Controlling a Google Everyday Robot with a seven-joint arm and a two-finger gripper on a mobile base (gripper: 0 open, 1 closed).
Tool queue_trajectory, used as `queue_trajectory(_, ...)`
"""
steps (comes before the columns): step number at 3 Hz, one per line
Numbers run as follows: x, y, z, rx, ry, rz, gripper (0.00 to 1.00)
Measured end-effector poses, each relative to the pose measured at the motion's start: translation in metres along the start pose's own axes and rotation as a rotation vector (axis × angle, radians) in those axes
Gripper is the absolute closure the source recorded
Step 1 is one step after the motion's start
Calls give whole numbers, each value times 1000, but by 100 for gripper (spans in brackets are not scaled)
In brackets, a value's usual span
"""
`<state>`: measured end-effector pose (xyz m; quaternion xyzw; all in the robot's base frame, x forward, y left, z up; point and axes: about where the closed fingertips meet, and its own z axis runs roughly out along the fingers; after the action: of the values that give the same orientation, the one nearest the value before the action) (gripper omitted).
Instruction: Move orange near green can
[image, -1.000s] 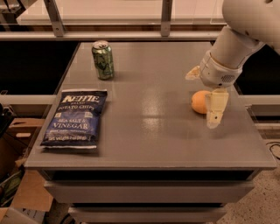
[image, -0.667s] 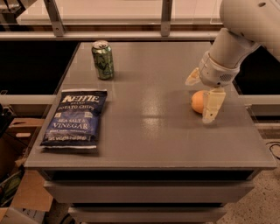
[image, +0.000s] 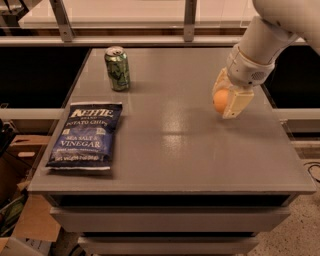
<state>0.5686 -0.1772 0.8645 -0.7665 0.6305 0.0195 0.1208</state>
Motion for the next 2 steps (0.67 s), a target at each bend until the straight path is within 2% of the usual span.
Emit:
queue_trajectory(1, -15, -9, -23, 45, -10, -45, 88)
queue_trajectory(2, -16, -10, -22, 48, -10, -45, 100)
